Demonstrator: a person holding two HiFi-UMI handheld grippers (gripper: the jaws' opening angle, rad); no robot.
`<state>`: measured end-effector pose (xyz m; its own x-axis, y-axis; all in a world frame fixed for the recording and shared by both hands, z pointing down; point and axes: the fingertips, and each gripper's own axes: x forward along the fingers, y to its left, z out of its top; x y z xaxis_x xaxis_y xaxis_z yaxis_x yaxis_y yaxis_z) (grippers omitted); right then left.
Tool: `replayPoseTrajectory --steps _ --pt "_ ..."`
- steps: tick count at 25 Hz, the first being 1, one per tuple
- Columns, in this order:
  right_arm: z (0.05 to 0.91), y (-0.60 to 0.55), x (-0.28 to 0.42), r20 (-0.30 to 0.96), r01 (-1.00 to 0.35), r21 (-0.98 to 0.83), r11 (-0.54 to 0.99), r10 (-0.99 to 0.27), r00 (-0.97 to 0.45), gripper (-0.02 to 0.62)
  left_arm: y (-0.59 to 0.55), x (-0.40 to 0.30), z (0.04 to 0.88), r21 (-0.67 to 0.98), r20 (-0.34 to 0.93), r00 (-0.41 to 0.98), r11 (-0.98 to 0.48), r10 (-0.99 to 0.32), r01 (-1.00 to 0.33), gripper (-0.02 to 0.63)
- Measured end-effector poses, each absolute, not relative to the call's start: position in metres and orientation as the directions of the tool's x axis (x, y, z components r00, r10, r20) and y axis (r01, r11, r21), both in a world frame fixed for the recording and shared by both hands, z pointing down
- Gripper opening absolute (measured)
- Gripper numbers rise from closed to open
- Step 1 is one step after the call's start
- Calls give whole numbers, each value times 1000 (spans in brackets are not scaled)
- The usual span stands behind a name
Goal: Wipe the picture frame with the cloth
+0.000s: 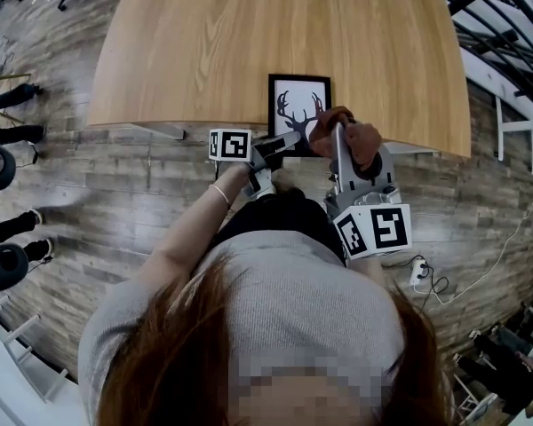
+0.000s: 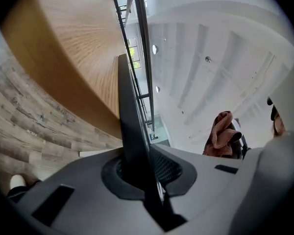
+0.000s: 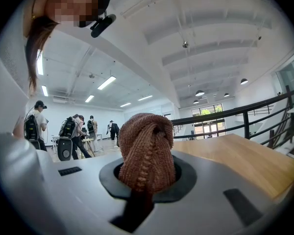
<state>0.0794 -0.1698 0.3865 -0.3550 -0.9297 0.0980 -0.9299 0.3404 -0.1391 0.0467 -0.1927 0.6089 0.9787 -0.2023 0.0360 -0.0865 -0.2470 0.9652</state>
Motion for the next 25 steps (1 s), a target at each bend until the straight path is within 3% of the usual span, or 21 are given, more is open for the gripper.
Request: replayPoseTrajectory --steps 8,13,18,25 --pt "381 -170 74 80 -928 -142 346 -930 -359 46 -186 39 594 957 -38 980 -290 -197 -21 17" --pt "365 -170 75 37 -924 -132 358 -930 -365 46 -187 39 552 965 -184 952 -231 -243 128 17" --pt "316 -175 79 -82 -918 -108 382 -923 -375 46 -209 41 504 864 -188 965 -498 -181 75 17" --pt "213 -171 65 -278 -897 79 434 -855 -438 46 -221 62 384 689 -315 944 -708 -96 158 17"
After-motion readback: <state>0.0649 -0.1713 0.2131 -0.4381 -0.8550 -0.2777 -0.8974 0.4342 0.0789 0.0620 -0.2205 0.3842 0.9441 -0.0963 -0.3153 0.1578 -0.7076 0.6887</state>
